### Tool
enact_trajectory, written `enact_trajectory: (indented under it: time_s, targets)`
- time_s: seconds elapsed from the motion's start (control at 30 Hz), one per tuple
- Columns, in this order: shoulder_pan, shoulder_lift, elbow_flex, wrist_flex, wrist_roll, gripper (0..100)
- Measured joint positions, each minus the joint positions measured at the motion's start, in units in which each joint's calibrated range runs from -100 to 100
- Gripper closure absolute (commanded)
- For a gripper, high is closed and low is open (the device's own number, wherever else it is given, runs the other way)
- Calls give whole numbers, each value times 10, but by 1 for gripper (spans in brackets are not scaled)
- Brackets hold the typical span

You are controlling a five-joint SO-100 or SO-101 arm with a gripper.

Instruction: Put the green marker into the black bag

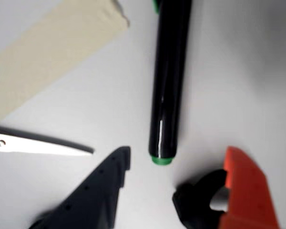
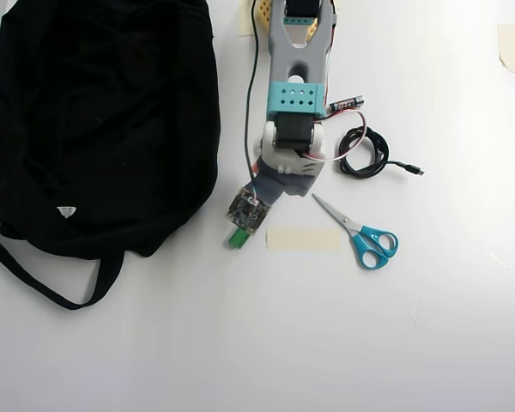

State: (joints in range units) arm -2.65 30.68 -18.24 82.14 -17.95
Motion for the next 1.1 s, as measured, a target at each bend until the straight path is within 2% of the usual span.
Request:
enact_trajectory:
  time_s: [0.37, 1.1]
  targets:
    - [10, 18, -1, -33, 0, 73]
    - [17, 116, -89, -33, 0, 73]
